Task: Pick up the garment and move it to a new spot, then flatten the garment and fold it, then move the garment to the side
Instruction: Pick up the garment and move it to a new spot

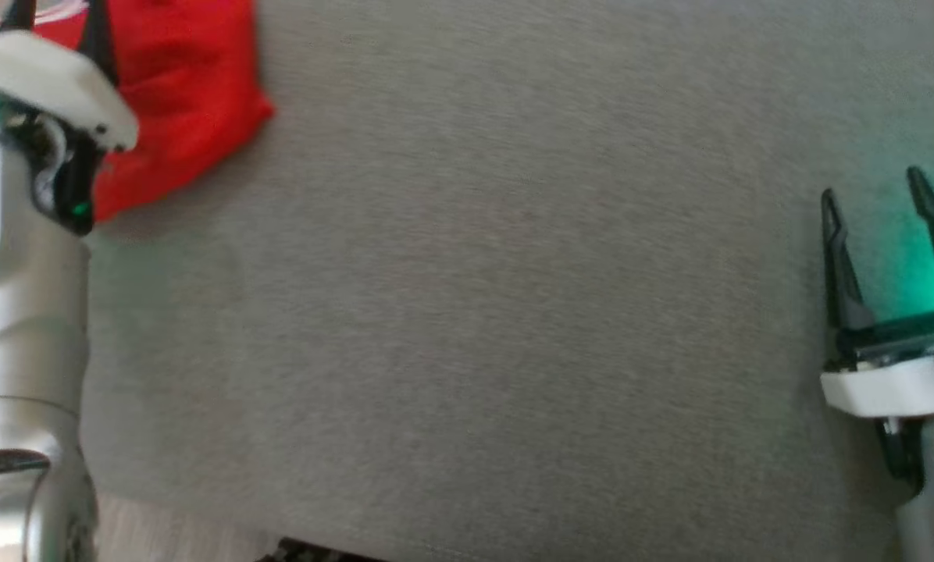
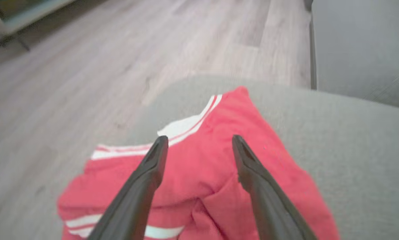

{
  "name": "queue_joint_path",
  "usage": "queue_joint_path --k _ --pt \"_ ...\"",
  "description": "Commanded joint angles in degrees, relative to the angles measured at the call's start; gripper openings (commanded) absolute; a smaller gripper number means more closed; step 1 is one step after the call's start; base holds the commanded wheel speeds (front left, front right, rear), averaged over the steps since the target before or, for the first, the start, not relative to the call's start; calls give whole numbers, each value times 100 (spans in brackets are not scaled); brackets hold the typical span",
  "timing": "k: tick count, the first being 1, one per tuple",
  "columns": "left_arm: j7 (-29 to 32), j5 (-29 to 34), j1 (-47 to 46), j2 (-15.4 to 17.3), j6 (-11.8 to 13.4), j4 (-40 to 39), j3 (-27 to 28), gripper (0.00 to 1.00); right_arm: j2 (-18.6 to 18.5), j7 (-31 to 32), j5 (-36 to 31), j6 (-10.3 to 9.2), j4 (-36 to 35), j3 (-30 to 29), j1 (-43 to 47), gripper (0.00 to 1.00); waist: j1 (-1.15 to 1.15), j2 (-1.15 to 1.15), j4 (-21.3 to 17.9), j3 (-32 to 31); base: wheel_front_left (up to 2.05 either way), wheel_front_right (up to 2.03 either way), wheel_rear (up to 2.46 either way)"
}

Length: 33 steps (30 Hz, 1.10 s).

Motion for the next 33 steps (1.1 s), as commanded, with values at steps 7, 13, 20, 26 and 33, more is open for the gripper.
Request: queue_joint_path --k 7,13,20,26,33 --pt "184 -319 -149 665 -12 1277 251 30 28 -24 -28 37 -220 -94 -4 100 0 0 -774 505 0 0 0" --pt "-1059 -75 -357 840 -27 1197 -69 0 61 -24 -24 37 -148 -114 33 100 0 0 -760 194 0 0 0" --pt "-1962 135 -648 1027 -33 630 -886 0 337 -24 128 37 118 170 72 100 0 0 -891 -811 0 0 0" --pt "-2005 116 -722 1155 -34 -103 -1666 0 619 -24 312 37 265 214 259 100 0 0 -1207 -1678 0 0 0" --pt "-1465 -529 -470 1244 -34 -1493 -2551 0 846 -24 470 37 247 377 646 100 0 0 -1887 -2486 0 0 0"
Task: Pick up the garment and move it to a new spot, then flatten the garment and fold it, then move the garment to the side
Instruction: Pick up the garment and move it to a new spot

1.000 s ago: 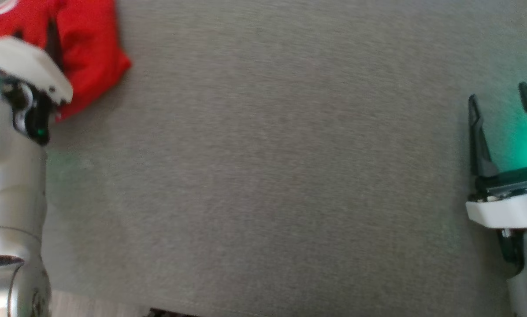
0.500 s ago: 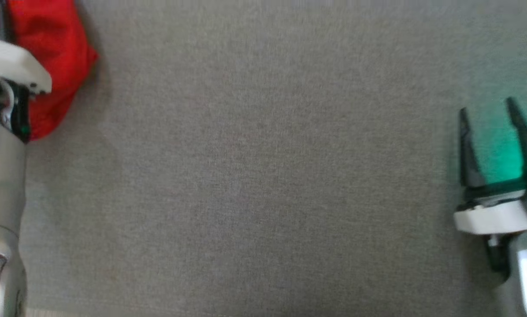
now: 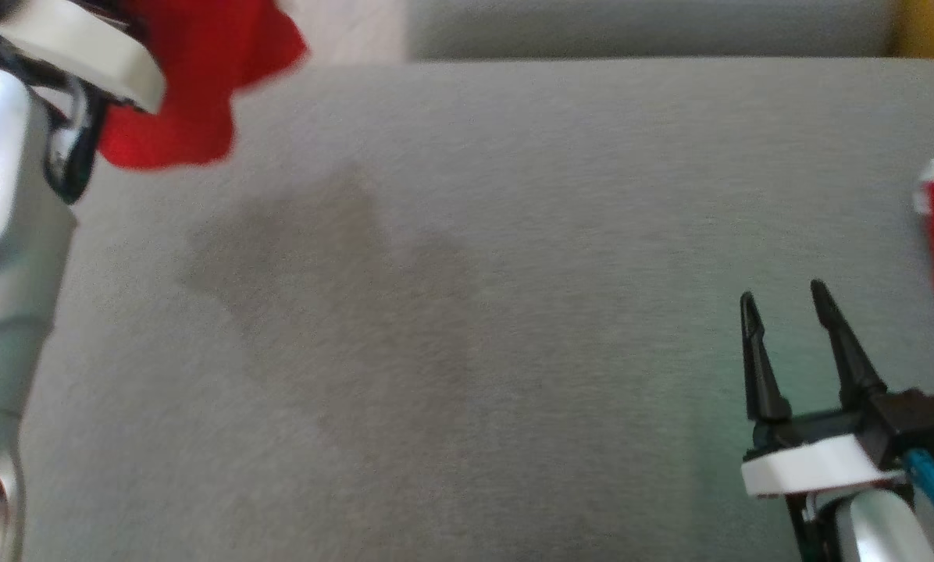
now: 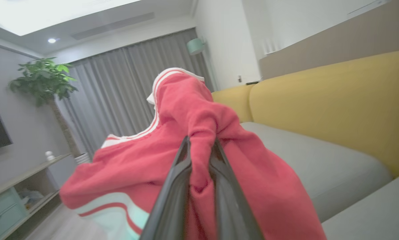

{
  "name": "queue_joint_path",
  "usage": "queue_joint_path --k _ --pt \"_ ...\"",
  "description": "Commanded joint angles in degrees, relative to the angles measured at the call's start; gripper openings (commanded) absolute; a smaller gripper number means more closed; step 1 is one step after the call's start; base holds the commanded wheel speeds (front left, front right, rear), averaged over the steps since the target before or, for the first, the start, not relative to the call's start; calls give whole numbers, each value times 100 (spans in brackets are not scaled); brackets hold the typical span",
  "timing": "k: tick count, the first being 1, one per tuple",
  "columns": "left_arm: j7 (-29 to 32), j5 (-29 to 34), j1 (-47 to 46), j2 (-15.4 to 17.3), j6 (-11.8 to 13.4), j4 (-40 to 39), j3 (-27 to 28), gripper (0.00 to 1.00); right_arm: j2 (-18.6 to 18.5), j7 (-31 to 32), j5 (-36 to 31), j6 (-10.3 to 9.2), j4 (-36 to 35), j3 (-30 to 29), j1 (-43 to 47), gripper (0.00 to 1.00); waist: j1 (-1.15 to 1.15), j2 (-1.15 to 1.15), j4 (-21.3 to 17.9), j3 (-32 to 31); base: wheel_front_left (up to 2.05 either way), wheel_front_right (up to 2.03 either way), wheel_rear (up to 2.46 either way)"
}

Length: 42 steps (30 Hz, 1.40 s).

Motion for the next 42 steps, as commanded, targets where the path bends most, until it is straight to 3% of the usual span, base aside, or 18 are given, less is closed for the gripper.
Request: queue_joint_path --k 1,10,17,18,19,20,23,31,37,42 --pt "152 -163 -50 280 11 -430 18 0 17 -15 41 37 -207 163 -11 100 3 0 -657 -534 0 0 0" --pt "811 -758 1250 -200 71 -1896 -662 0 87 -15 186 37 -399 383 -1 100 3 0 -1556 -173 0 0 0" --pt "477 -509 2512 -669 269 -1449 -1439 0 90 -15 418 37 -397 680 -231 100 3 0 -2017 446 0 0 0" --pt "399 -512 2670 -753 262 -1337 -1532 30 90 -15 430 37 -389 702 -248 100 3 0 -2041 485 0 0 0" --pt "323 -522 2812 -843 267 -1236 -1606 88 91 -15 439 37 -377 705 -249 100 3 0 -2046 497 0 0 0" --pt "210 -520 2933 -933 322 -1162 -1641 100 91 -15 446 37 -369 694 -237 100 3 0 -2036 499 0 0 0" --pt "-73 -436 3234 -1126 549 -1005 -1747 100 91 -15 513 37 -347 575 -159 100 3 0 -1912 372 0 0 0" --pt "-735 -405 4302 -1231 1628 -1383 -1209 100 91 -15 470 37 -213 419 359 100 3 0 -1122 -593 0 0 0" --pt "-755 -131 5305 -1157 2071 -2520 -354 100 91 -15 488 37 -69 431 702 100 3 0 -622 -1033 0 0 0" --pt "-756 320 6304 -1230 2123 -3383 436 100 91 -15 514 37 30 486 910 100 3 0 -313 -1267 0 0 0"
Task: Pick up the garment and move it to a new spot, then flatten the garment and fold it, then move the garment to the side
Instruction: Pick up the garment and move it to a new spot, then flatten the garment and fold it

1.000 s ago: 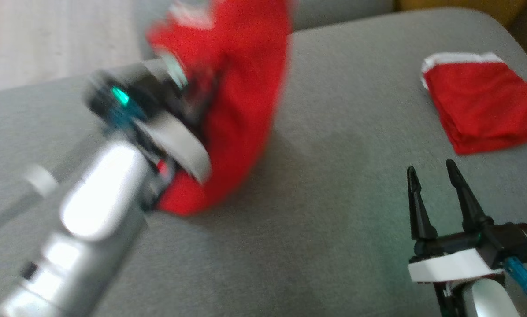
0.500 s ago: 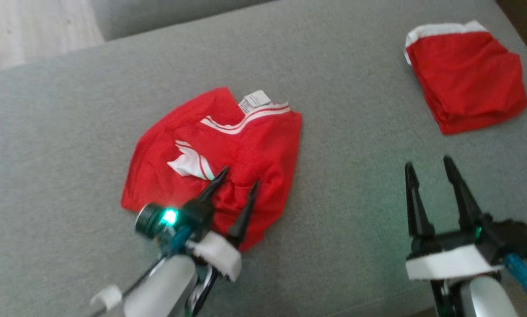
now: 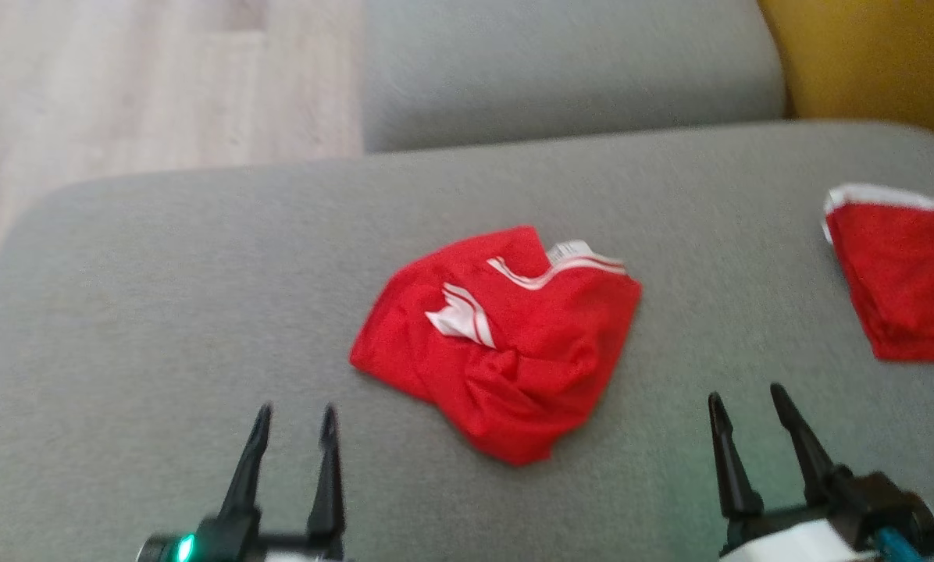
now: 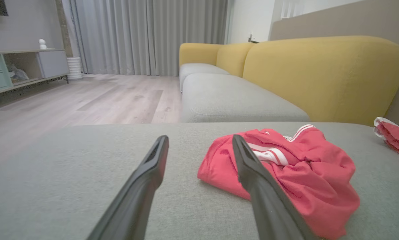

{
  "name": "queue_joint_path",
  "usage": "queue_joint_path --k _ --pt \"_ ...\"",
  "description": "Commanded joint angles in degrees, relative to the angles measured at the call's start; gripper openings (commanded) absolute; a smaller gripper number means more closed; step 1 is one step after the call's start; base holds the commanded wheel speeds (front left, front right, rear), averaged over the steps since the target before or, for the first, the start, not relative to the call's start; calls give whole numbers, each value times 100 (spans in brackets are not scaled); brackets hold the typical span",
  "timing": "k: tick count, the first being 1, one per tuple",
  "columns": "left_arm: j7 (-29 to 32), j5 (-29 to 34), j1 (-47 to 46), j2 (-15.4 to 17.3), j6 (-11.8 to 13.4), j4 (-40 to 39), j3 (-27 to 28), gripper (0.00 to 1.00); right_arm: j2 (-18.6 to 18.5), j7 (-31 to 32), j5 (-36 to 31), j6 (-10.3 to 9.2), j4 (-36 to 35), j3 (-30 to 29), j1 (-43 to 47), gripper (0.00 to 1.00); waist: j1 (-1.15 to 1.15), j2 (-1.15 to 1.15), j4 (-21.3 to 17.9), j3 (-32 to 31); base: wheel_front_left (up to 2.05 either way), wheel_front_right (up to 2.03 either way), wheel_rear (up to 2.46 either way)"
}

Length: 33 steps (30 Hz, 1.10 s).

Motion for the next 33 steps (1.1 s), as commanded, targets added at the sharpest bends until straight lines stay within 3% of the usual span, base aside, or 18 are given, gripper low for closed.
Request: queue_joint_path --k 1,7,13,29,33 --pt "-53 88 -109 -21 -13 -254 258 100 -33 -22 8 39 -146 139 -31 100 1 0 302 -305 0 0 0" --pt "-54 571 614 -281 -251 -816 762 100 -33 -22 74 39 -220 119 283 100 1 0 407 -446 0 0 0" --pt "-54 936 869 -415 -523 -869 974 100 -33 -22 89 39 -252 157 416 100 1 0 413 -484 0 0 0" --pt "-54 1296 929 -654 -823 -797 1382 100 -32 -22 58 39 -259 266 410 100 1 0 367 -444 0 0 0" --pt "-54 1261 711 -598 -1172 -680 1373 100 -32 -22 12 39 -296 289 372 100 1 0 312 -303 0 0 0"
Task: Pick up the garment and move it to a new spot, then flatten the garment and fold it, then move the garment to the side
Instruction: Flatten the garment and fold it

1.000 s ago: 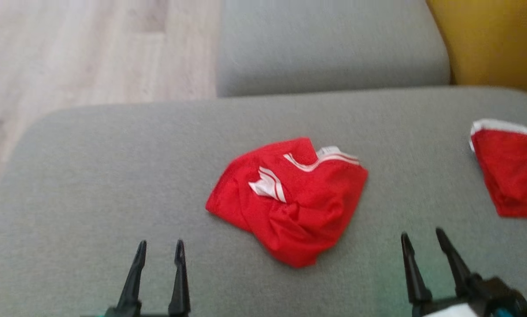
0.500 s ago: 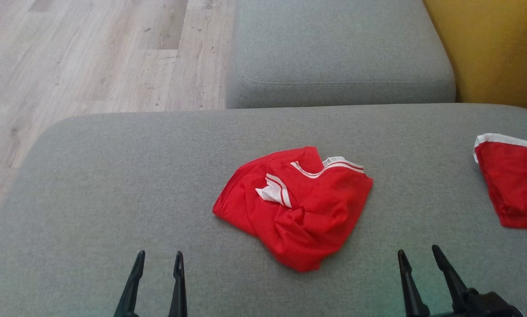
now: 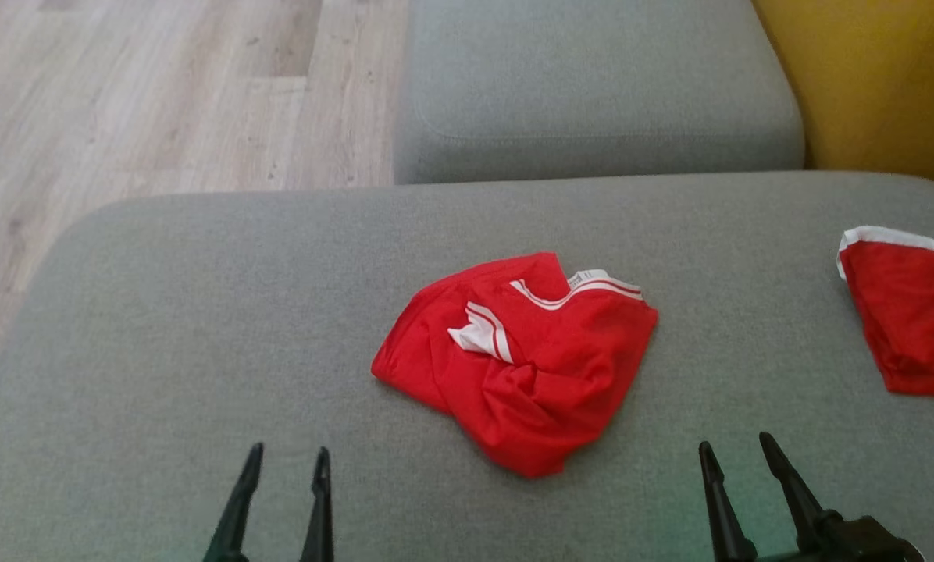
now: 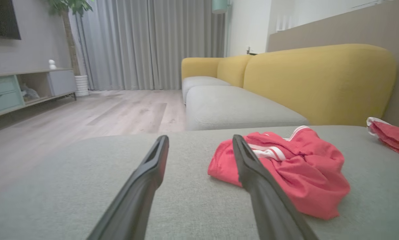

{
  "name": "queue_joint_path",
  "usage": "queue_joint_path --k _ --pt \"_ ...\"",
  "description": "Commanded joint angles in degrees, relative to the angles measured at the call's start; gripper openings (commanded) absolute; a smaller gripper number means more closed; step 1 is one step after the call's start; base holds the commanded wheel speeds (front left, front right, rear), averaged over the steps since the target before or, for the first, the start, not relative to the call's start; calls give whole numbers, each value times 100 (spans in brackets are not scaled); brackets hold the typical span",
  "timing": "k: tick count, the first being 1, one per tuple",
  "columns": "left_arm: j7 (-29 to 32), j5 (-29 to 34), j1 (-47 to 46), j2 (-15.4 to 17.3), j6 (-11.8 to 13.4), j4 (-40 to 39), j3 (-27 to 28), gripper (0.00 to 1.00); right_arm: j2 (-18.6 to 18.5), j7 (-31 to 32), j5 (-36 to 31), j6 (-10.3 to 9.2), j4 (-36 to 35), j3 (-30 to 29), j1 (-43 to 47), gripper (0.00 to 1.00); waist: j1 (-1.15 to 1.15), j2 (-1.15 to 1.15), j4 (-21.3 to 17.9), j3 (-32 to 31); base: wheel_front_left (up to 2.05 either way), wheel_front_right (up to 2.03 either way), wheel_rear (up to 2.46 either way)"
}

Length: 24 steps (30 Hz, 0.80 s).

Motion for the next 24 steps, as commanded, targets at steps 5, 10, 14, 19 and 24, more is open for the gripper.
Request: queue_joint_path --k 5,10,14,19,24 --pt "-40 -131 -1143 318 -705 293 124 100 -42 -22 -119 39 -286 210 -320 100 0 0 -112 334 0 0 0" --pt "874 -587 -2821 880 -1012 799 -220 100 -42 -22 -214 39 -391 413 -612 100 0 0 -351 832 0 0 0" --pt "1959 -1819 -4256 1600 -1030 803 -1427 100 -42 -22 -247 39 -473 573 -954 100 0 0 -622 1281 0 0 0" --pt "3140 -3465 -5729 2290 -1032 908 -2423 100 -42 -22 -209 39 -507 838 -1291 100 0 0 -1009 1736 0 0 0" --pt "4128 -4736 -6597 2486 -1033 1281 -2951 100 -42 -22 -119 39 -522 1021 -1521 100 0 0 -1394 2096 0 0 0"
